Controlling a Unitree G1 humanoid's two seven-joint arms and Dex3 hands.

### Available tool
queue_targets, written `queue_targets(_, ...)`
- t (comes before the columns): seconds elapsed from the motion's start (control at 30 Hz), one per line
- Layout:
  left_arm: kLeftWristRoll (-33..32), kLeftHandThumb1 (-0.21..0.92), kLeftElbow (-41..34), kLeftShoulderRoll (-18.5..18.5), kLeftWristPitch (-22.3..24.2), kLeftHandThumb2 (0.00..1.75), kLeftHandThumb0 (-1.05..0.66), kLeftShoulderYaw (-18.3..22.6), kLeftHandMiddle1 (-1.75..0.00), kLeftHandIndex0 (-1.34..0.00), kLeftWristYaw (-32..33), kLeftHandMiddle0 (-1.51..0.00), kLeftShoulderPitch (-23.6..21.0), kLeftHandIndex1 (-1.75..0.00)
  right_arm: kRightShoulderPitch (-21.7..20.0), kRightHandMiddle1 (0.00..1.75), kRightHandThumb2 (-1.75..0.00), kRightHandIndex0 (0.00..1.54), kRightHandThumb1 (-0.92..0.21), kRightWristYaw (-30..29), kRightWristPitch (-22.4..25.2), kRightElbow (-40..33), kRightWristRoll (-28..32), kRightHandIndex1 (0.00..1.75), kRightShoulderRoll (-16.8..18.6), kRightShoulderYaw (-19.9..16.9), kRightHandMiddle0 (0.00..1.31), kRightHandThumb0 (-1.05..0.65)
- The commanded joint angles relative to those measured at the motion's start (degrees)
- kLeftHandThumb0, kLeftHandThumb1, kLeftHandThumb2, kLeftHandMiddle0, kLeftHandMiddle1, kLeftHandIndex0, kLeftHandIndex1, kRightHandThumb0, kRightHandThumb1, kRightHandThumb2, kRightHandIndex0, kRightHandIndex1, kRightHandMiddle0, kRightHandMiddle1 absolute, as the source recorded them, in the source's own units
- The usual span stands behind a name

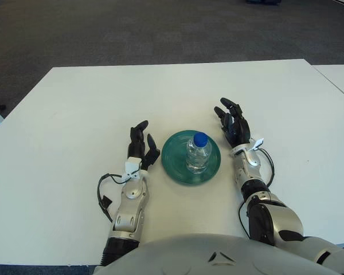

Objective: Put the bottle into the plate.

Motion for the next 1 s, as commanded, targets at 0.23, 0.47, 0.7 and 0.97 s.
queue_targets(0.23,-2.49,0.92,13.99,0.59,-8.24,0.89,-0.88,4.65,-0.02,-0.01,-3.77,-0.43,-2.14,-0.94,9.48,0.82,-0.62,0.44,-0.92,1.33,-1.76,0.30,0.16,0.54,0.18,1.00,0.00,-0.85)
queue_targets(0.47,-2.14,0.92,17.38,-0.03,-13.57,0.89,-0.90,5.54,-0.02,-0.05,-3.58,-0.44,-2.92,-0.96,10.48,0.84,-0.66,0.43,-0.92,1.61,-0.12,-1.76,0.23,0.52,0.06,1.78,0.00,-0.85)
queue_targets(0.7,-0.82,0.92,20.17,0.26,-18.61,0.89,-0.91,5.71,-0.03,-0.11,-3.31,-0.47,-3.74,-0.94,10.92,0.91,-0.64,0.43,-0.92,2.84,0.65,-3.45,1.30,0.54,0.12,1.66,0.00,-0.88)
queue_targets(0.97,0.89,0.92,23.42,0.26,-25.23,0.91,-0.95,5.43,-0.02,-0.12,-3.52,-0.45,-5.26,-0.93,10.82,0.98,-0.60,0.41,-0.92,4.72,0.85,-4.85,3.24,0.64,0.64,0.95,0.00,-0.87)
